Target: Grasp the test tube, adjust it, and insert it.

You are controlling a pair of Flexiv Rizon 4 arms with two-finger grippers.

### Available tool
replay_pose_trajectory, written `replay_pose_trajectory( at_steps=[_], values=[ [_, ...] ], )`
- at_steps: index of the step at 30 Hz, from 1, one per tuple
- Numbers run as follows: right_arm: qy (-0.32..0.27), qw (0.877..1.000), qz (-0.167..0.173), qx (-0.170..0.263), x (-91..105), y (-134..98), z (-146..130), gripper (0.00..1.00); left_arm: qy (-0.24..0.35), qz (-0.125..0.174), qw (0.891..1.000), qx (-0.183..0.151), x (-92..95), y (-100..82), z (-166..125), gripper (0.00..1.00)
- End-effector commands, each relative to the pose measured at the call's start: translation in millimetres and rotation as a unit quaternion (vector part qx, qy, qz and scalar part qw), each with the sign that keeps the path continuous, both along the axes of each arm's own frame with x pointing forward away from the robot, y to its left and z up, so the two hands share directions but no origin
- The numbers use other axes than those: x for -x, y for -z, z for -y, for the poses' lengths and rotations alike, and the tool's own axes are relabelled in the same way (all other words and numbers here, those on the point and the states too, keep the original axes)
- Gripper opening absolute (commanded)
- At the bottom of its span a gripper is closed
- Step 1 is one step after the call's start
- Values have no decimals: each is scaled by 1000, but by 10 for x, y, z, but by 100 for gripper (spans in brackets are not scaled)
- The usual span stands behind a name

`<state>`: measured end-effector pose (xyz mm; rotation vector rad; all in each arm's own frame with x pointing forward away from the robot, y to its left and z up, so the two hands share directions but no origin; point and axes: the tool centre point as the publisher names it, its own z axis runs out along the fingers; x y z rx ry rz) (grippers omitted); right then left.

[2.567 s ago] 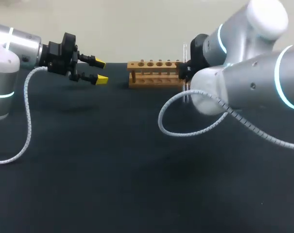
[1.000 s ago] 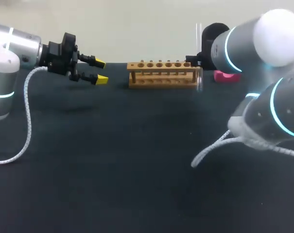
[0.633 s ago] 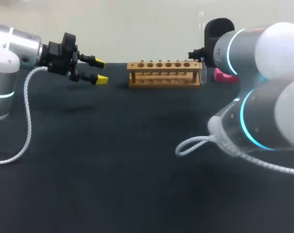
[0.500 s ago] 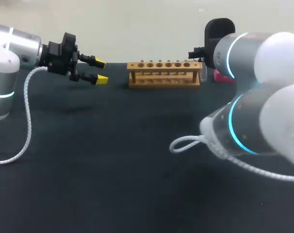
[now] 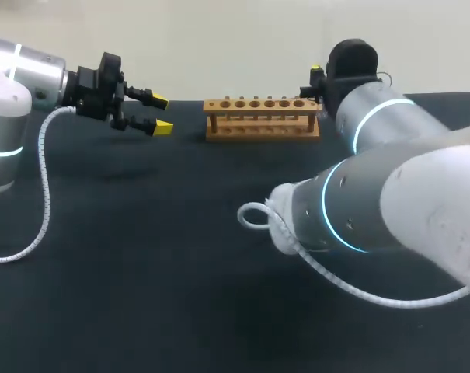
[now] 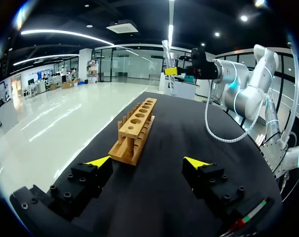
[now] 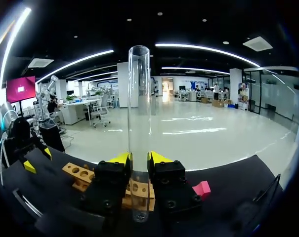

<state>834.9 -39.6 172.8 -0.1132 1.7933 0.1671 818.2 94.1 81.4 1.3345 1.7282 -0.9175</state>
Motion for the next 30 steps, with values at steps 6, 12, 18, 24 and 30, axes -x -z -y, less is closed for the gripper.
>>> replay_pose_trajectory(
  at_steps=[6,12,18,24,30],
  values=[
    [-9,992,127,-24,-159,-19,-3,0,-1,1,1000,0,7,1,0,100],
    [-18,991,130,-24,-227,-38,-62,0,-1,1,1000,0,7,1,0,100],
    [-25,991,131,-17,-278,-63,-135,0,-1,1,1000,0,7,1,0,100],
    [-38,991,128,-13,-291,-68,-245,0,-1,1,1000,0,7,1,0,100],
    [-58,990,131,-14,-337,-58,-319,0,-1,1,1000,0,7,1,0,100]
  ],
)
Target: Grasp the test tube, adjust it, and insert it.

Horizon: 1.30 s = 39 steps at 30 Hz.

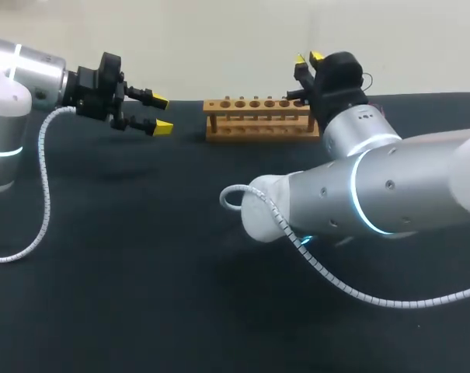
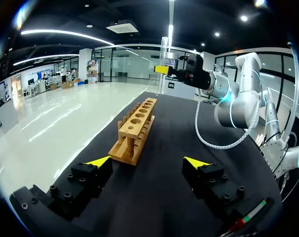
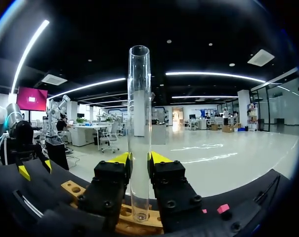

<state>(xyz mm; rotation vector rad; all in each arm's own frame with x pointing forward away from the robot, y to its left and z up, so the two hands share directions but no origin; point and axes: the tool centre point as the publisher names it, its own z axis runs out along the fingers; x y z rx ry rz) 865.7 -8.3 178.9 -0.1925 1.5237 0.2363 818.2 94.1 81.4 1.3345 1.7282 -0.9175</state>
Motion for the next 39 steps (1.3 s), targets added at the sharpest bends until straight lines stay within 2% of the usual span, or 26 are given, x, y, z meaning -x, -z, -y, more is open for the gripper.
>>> replay_pose_trajectory(
  at_steps=[1,14,27,39],
  values=[
    [-13,1000,0,2,-37,6,-19,0,-1,1,1000,0,6,1,0,100],
    [-54,999,1,-2,-146,117,-197,0,-1,1,1000,0,6,1,0,100],
    [-80,997,0,2,-156,166,-369,0,-1,1,1000,0,6,1,0,100],
    [-80,997,-2,2,-226,252,-297,0,-1,1,1000,0,6,1,0,100]
  ],
)
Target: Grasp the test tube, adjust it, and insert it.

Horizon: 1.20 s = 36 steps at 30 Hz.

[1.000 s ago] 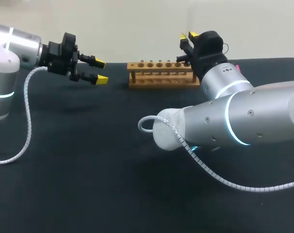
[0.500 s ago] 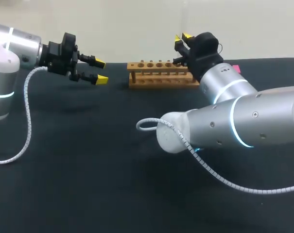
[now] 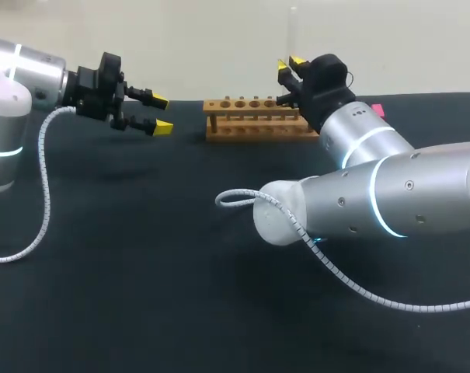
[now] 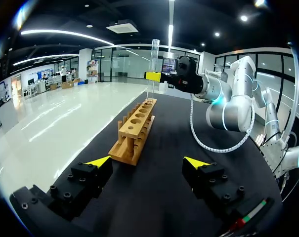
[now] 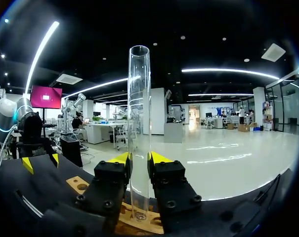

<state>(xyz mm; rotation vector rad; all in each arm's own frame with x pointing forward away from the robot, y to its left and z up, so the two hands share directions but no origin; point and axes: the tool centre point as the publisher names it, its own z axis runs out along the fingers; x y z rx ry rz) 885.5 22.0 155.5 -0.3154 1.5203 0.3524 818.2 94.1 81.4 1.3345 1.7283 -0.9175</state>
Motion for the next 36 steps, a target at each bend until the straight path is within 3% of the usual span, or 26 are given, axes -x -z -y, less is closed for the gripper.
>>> replay_pose_trajectory(
  at_steps=[1,36],
  values=[
    [-5,1000,1,-3,-33,26,4,0,-1,1,1000,0,7,1,0,100],
    [-28,999,-29,-19,-113,314,-18,0,-1,1,1000,0,7,1,0,100]
  ],
)
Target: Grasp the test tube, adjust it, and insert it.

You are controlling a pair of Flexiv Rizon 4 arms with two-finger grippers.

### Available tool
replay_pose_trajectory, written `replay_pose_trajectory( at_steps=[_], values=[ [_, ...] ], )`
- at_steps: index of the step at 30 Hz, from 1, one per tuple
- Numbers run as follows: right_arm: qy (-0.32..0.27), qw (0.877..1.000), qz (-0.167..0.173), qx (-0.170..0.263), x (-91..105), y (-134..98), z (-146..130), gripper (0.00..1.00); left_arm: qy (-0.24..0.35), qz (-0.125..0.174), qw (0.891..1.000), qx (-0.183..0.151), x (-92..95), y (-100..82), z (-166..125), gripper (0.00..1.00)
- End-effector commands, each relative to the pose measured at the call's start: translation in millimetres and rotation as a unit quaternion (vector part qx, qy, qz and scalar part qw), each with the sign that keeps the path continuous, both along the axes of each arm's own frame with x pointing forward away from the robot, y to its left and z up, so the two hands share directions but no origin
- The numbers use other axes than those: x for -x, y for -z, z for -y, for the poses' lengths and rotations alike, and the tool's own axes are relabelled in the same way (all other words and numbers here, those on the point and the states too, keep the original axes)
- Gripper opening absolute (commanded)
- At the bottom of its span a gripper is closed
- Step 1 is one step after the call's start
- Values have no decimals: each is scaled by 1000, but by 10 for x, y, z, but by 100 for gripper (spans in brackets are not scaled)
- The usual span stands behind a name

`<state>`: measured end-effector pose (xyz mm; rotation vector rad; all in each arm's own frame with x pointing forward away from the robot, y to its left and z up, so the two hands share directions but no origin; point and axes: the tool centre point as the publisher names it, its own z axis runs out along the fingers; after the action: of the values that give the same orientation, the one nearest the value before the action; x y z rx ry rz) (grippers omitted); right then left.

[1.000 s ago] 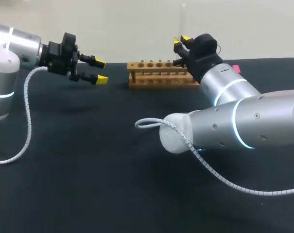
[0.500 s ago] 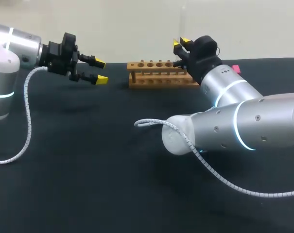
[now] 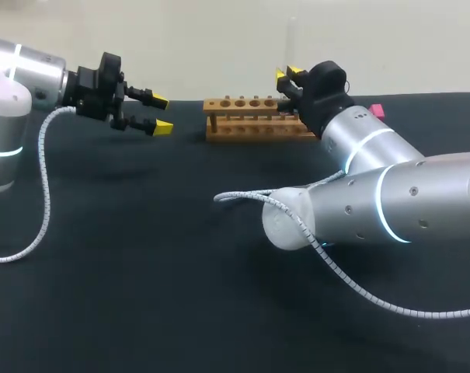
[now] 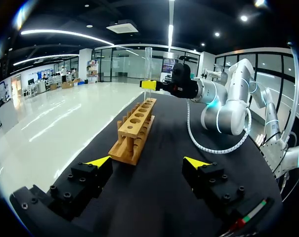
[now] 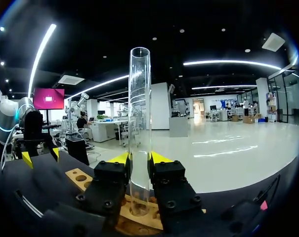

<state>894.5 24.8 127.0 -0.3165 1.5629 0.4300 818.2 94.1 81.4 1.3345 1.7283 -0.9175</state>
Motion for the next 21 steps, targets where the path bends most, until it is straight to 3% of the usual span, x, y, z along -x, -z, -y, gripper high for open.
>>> replay_pose_trajectory(
  at_steps=[1,21],
  values=[
    [-4,1000,-1,-3,-21,38,9,0,-1,1,1000,0,7,1,0,100],
    [1,1000,-12,-23,23,227,7,0,-1,1,1000,0,7,1,0,100]
  ],
)
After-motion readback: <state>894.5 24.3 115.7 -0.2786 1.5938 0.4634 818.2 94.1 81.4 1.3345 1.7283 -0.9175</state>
